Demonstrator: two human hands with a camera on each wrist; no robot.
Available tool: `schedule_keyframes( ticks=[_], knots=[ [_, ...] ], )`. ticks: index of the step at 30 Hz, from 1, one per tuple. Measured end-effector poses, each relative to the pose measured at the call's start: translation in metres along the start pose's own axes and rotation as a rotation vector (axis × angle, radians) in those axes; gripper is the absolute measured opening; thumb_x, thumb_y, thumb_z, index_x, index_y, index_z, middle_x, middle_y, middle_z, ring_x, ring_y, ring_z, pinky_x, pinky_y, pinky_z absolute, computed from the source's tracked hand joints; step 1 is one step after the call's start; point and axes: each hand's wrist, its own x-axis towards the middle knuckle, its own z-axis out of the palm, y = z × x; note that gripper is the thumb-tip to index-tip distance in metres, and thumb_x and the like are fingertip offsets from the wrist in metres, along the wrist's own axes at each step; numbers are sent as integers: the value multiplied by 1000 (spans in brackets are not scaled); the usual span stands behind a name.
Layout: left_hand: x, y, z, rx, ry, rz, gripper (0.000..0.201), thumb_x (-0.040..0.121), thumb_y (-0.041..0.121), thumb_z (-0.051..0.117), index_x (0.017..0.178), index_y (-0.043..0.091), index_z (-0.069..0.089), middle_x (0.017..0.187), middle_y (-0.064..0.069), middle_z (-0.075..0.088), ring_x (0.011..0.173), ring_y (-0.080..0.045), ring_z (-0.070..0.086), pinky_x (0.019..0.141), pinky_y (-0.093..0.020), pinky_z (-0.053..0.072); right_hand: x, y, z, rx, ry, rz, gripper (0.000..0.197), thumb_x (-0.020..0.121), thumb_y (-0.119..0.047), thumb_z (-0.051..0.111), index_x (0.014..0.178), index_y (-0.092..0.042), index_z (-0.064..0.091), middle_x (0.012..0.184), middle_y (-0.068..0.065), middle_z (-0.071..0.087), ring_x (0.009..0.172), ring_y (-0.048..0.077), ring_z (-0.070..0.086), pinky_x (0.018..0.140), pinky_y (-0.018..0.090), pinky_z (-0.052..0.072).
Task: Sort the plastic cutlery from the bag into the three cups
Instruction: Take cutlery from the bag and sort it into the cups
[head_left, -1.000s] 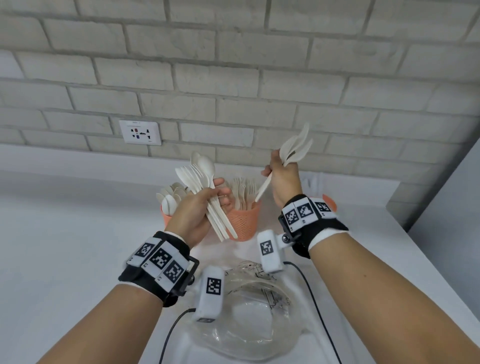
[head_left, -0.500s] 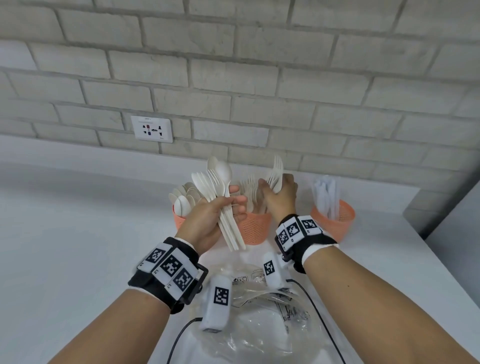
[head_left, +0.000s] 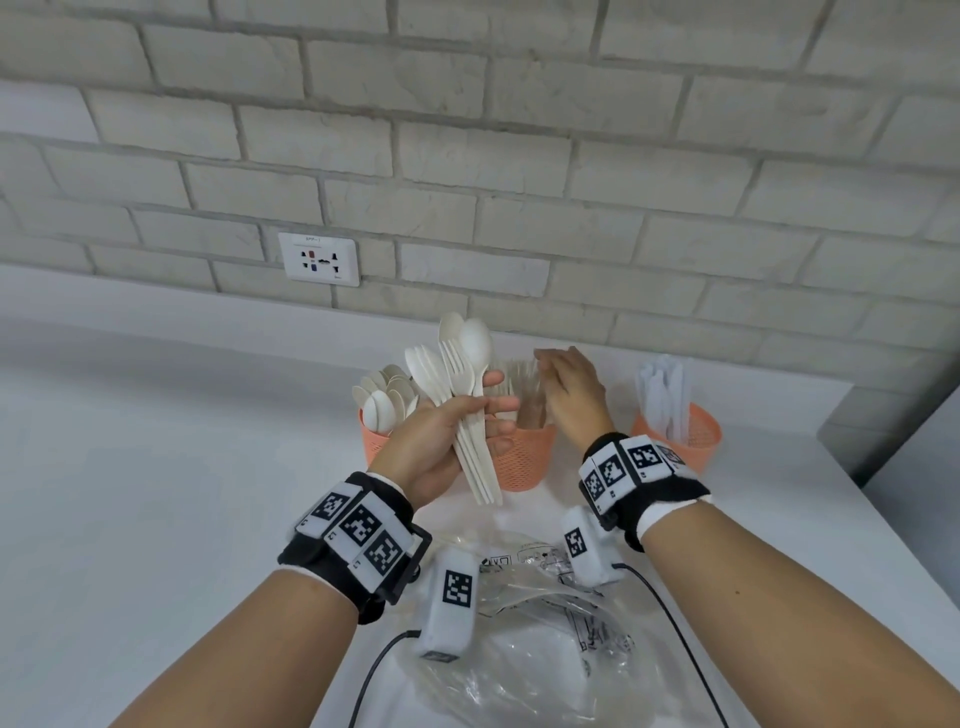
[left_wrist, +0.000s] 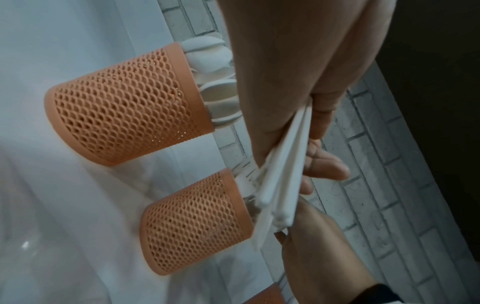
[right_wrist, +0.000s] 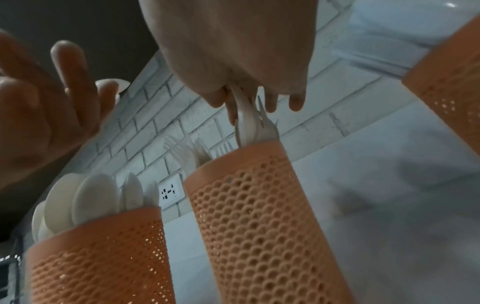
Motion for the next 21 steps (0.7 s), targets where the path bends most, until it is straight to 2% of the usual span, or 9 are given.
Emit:
schedule_keyframes(
  ticks=[1,3,6,8,10,13,16,18,21],
  knots=[
    [0,1,0,-5,-10,-4,25,94,5,42,104,14,62,80,-6,72,62,-15,66,66,-31,56,0,-1,-1,-35,-13,-15,38,101,-22,31,135,-13,46,145,5,42,141,22,23,113,35,16],
    [-1,1,1,-10,-22,-4,23,94,5,43,104,12,62,79,-5,72,61,-14,66,64,-30,56,-2,-10,-6,-27,103,-107,36,97,-21,40,131,-12,50,136,8,49,133,25,34,108,37,23],
    [-1,1,4,-14,3,2,20,94,5,44,102,10,61,77,-4,67,58,-11,61,56,-26,54,-7,-36,-17,162,288,-352,19,85,-20,56,96,-8,66,92,-1,58,94,20,53,85,29,42],
    [-2,1,8,-1,5,12,17,94,4,45,100,9,60,74,-3,63,57,-9,60,54,-24,54,-14,-53,-22,248,144,-415,9,81,-15,64,83,-6,67,76,-7,54,73,10,52,70,15,41],
    [-4,1,11,65,-1,28,18,94,0,43,97,8,59,68,-1,64,57,-8,61,54,-24,54,-23,-65,-22,237,-80,-317,16,78,-18,71,91,-9,67,74,-6,54,62,6,51,61,11,42],
    [-7,1,13,151,-11,42,27,93,-7,37,100,9,57,71,-2,59,61,-10,52,51,-23,48,-32,-70,-19,234,-229,-187,36,79,-23,71,111,-14,58,83,-6,54,56,11,57,57,13,48],
    [-8,0,11,171,-49,46,30,92,-9,38,112,6,56,79,-4,55,64,-10,48,51,-22,47,-33,-72,-25,270,-305,-144,40,81,-15,69,116,-13,52,83,-8,52,60,11,56,54,11,46],
    [-9,1,11,179,-78,56,26,92,-8,41,102,7,58,74,-2,59,63,-10,51,54,-22,49,-32,-72,-29,327,-354,-116,38,82,-7,65,117,-11,50,85,-3,54,63,16,58,55,17,49],
    [-10,0,8,144,-141,41,19,92,-2,44,99,7,59,72,0,67,66,-12,61,69,-29,55,-31,-69,-30,279,-297,-115,31,83,1,52,112,-8,55,87,6,59,70,23,63,68,35,54]
  ],
)
